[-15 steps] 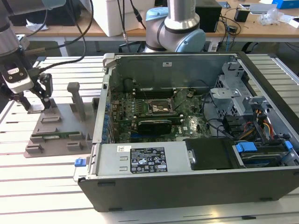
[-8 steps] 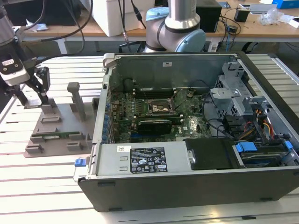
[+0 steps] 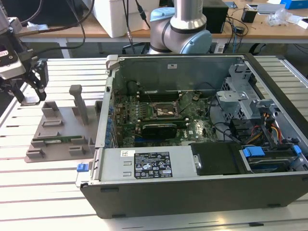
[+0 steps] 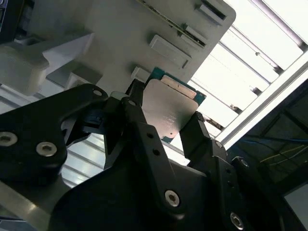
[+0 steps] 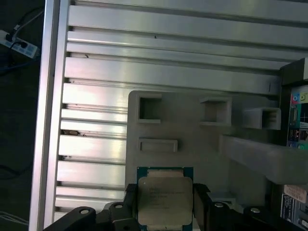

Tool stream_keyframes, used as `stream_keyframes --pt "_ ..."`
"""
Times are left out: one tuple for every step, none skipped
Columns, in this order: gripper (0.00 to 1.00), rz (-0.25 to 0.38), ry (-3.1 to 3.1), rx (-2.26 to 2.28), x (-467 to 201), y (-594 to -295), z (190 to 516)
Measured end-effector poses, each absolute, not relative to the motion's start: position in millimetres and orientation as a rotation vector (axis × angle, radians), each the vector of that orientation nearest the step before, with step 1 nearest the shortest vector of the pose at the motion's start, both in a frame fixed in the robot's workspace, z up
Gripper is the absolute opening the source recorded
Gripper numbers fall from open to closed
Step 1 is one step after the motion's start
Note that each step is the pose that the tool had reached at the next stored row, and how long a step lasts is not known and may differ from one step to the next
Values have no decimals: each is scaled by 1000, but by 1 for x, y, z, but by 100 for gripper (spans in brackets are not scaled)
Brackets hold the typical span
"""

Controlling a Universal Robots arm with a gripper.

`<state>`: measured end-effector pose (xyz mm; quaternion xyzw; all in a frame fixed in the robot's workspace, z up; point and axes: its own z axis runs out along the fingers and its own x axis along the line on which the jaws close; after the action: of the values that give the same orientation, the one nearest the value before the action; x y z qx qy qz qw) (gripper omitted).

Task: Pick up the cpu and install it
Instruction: 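Pick up the cpu and move it towards the insertion slot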

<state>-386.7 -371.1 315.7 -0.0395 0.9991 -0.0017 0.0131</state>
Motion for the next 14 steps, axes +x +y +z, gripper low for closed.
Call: stream_keyframes --pt "55 -5 3113 -123 -387 -371 330" --pt "55 -5 3113 -123 -387 -371 338" --pt "55 -5 3113 -123 -387 -371 345" --pt "55 -5 3113 -123 -387 -371 352" --pt "55 -5 3113 -123 -387 -371 358" --pt "55 -5 3113 -123 -387 -371 361" --pt "55 -5 3113 -123 -387 -371 363" --pt "55 -5 3113 -123 -387 -371 365" --pt "55 -5 3113 -123 -387 -371 367" --pt "55 -5 3113 -123 -387 -371 370" --pt "55 -5 3113 -123 -387 -371 373" --pt "55 -5 3113 -123 -387 -371 375" --pt "55 -5 3113 -123 -387 -371 379" --pt "55 -5 3113 -123 -387 -371 385"
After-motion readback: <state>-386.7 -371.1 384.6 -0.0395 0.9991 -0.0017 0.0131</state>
